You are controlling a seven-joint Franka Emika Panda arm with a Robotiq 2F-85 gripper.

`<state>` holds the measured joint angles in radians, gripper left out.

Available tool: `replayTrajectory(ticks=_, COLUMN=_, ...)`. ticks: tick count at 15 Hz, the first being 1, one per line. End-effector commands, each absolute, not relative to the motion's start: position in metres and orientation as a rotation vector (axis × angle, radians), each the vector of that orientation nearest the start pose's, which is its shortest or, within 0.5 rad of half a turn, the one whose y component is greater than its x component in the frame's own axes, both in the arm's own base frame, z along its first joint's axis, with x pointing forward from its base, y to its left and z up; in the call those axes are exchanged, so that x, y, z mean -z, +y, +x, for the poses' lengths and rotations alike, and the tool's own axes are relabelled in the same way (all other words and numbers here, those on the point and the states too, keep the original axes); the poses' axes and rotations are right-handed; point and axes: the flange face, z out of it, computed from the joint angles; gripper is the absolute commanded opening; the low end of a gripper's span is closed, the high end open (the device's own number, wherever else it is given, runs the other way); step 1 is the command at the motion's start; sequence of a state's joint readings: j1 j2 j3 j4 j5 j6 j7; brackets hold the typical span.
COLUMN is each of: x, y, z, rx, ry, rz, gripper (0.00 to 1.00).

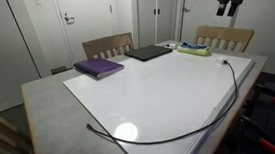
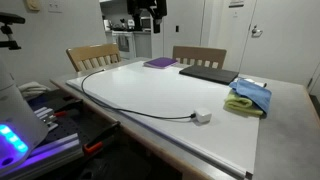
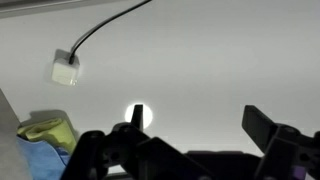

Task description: Wind the black charging cable

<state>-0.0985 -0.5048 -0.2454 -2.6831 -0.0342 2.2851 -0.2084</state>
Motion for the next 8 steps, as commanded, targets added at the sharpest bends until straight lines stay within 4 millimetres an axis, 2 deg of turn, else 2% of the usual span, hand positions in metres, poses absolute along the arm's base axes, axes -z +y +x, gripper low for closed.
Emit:
replayTrajectory(ticks=1, x=-0.396, y=-0.126, z=0.360, rx=0.176, ry=0.139, rz=-3.070, gripper=1.00)
replayTrajectory(ticks=8, x=-0.381, y=-0.139, z=0.374, rx=0.155, ry=0.136, rz=-3.078, gripper=1.00)
